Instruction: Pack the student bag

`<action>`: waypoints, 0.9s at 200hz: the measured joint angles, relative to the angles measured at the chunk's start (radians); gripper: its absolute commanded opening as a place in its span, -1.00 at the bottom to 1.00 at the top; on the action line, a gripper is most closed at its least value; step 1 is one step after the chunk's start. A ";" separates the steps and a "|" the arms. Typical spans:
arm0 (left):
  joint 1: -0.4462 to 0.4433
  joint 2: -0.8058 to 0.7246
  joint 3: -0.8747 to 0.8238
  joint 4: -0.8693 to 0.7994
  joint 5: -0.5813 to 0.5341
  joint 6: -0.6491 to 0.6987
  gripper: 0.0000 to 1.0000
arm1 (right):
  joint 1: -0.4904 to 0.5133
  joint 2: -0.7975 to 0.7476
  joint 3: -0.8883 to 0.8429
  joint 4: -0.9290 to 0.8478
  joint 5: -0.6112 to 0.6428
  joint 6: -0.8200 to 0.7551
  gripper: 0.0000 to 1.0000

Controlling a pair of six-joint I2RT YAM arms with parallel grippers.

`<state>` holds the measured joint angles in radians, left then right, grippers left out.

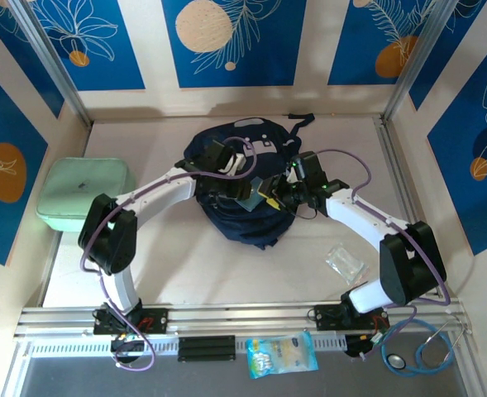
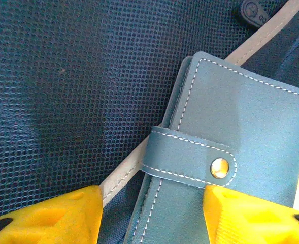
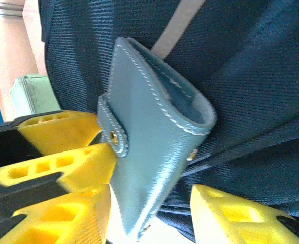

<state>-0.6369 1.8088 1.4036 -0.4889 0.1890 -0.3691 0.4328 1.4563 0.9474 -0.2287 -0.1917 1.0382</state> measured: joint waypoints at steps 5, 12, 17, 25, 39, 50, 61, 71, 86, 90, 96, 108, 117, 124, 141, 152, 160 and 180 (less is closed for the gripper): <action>0.000 0.002 0.000 0.000 0.006 -0.001 0.04 | 0.000 0.001 0.000 0.000 0.000 0.002 -0.02; 0.000 0.003 0.000 -0.002 0.021 -0.004 -0.01 | 0.000 0.003 0.000 0.001 -0.002 0.003 -0.02; 0.000 0.003 0.000 -0.002 0.030 -0.009 -0.05 | 0.000 0.004 -0.001 0.001 -0.003 0.003 -0.02; 0.000 0.003 0.000 -0.002 0.050 -0.013 -0.11 | 0.000 0.005 -0.001 0.001 -0.003 0.003 -0.01; 0.000 0.003 0.000 -0.002 0.089 -0.015 -0.20 | -0.001 0.007 -0.006 0.003 -0.004 0.003 -0.01; 0.000 0.003 0.000 -0.002 0.123 -0.017 -0.28 | -0.003 0.008 -0.014 0.005 -0.009 0.003 -0.02; 0.000 0.003 0.000 -0.002 0.152 -0.017 -0.34 | -0.006 0.011 -0.018 0.005 -0.016 0.003 -0.03; 0.000 0.003 0.000 -0.002 0.177 -0.016 -0.39 | -0.008 0.017 -0.019 0.005 -0.023 0.004 -0.04; 0.000 0.003 0.000 -0.002 0.206 -0.016 -0.43 | -0.009 0.022 -0.019 0.008 -0.032 0.003 -0.08; 0.000 0.003 0.000 -0.002 0.211 -0.017 -0.44 | -0.009 0.022 -0.019 0.010 -0.037 0.003 -0.10; 0.000 0.003 0.000 -0.003 0.219 -0.017 -0.45 | -0.009 0.022 -0.019 0.014 -0.041 0.002 -0.13; 0.000 0.003 -0.002 -0.003 0.229 -0.016 -0.45 | -0.009 0.022 -0.019 0.021 -0.051 -0.001 -0.25; 0.000 0.003 -0.002 -0.005 0.233 -0.015 -0.44 | -0.009 0.022 -0.019 0.022 -0.056 -0.002 -0.37; 0.000 0.003 -0.003 -0.006 0.234 -0.015 -0.44 | -0.009 0.022 -0.019 0.021 -0.059 -0.008 -0.48; 0.000 0.003 -0.003 -0.012 0.233 -0.014 -0.41 | -0.013 0.022 -0.019 0.018 -0.061 -0.013 -0.72; 0.000 0.002 -0.003 -0.021 0.228 -0.011 -0.31 | -0.018 0.019 -0.019 0.018 -0.060 -0.013 -0.84; 0.000 0.000 -0.003 -0.031 0.221 -0.006 -0.23 | -0.022 0.012 -0.020 0.016 -0.060 -0.017 -0.89; 0.000 -0.014 -0.003 -0.056 0.177 0.019 -0.05 | -0.039 -0.037 -0.035 0.008 -0.046 -0.024 -0.91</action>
<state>-0.6369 1.7943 1.4010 -0.5449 0.3664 -0.3496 0.3939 1.4197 0.9119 -0.2207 -0.2379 1.0138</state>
